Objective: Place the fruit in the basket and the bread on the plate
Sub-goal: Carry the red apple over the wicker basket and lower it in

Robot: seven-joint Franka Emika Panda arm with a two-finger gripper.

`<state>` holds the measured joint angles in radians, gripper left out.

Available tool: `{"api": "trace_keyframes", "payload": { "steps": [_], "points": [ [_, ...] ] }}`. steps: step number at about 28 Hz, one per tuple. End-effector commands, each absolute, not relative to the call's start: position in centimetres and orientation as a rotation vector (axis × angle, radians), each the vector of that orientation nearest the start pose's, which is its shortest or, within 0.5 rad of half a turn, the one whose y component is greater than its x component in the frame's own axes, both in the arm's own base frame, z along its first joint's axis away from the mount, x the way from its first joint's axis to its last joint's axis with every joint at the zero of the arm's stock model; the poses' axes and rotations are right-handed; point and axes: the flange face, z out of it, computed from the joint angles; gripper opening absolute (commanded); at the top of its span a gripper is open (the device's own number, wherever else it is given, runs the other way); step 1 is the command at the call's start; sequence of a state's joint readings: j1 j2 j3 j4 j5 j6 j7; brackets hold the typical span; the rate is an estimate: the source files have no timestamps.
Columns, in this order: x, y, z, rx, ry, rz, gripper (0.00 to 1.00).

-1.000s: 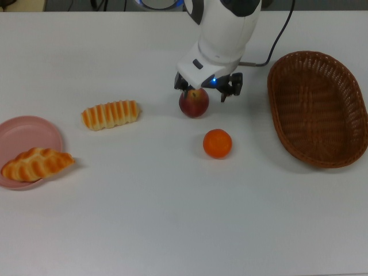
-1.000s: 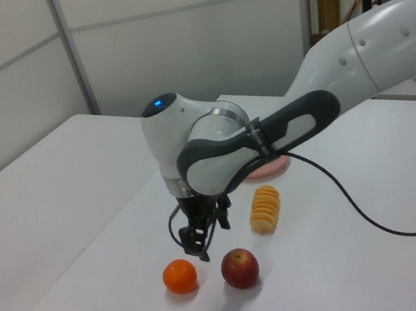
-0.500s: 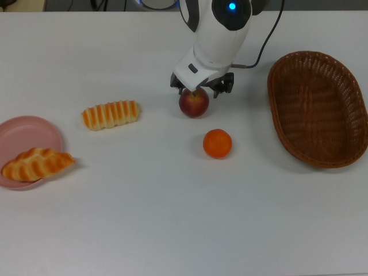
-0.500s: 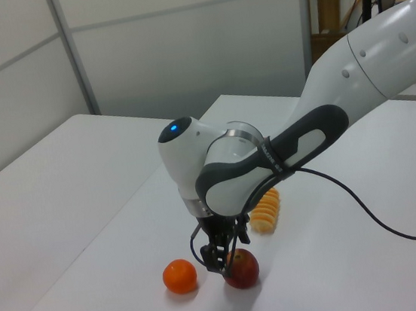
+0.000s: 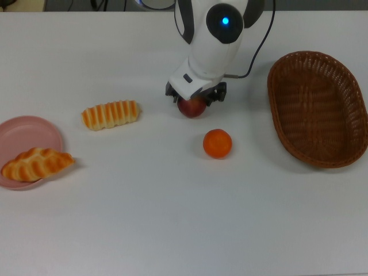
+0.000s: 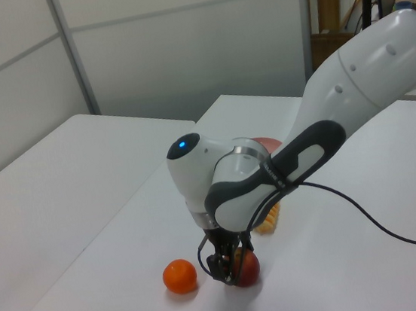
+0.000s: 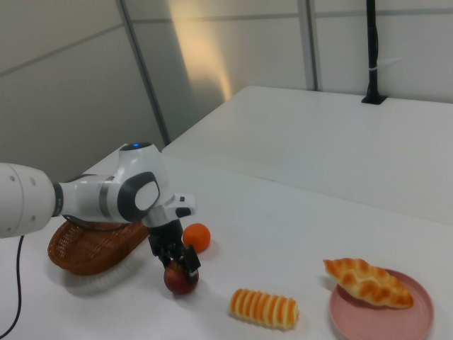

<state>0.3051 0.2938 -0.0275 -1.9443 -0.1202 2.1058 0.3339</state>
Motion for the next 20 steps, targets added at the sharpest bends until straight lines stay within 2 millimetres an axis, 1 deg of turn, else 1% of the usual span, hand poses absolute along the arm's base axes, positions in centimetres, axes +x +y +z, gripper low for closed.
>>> {"api": "trace_keyframes", "payload": {
  "steps": [1,2,4,6,7,8,9,10,11,12,15,16,18,20],
  "points": [
    [57.9,15.4,30.0,-3.312,-0.009,0.139,1.00],
    [57.9,15.4,29.9,-3.314,-0.005,0.140,0.97],
    [57.9,15.4,29.8,-3.316,-0.002,0.142,0.80],
    [57.9,15.4,30.1,-3.315,0.001,0.134,0.53],
    [58.0,15.5,30.7,-3.312,0.017,0.121,0.27],
    [58.1,15.6,31.2,-3.309,0.023,0.104,0.18],
    [58.2,15.6,31.7,-3.308,0.032,0.096,0.12],
    [58.4,15.7,32.4,-3.305,0.039,0.079,0.07],
    [58.3,15.7,33.0,-3.301,0.044,0.065,0.05],
    [58.2,15.7,34.5,-3.293,0.052,0.040,0.04],
    [57.8,15.8,37.2,-3.286,0.060,0.022,0.03],
    [57.9,16.2,39.3,-3.280,0.067,0.005,0.03],
    [58.1,16.7,41.2,-3.269,0.077,0.019,0.03],
    [58.4,17.9,43.2,-3.249,0.080,0.036,0.03]
  ]
}}
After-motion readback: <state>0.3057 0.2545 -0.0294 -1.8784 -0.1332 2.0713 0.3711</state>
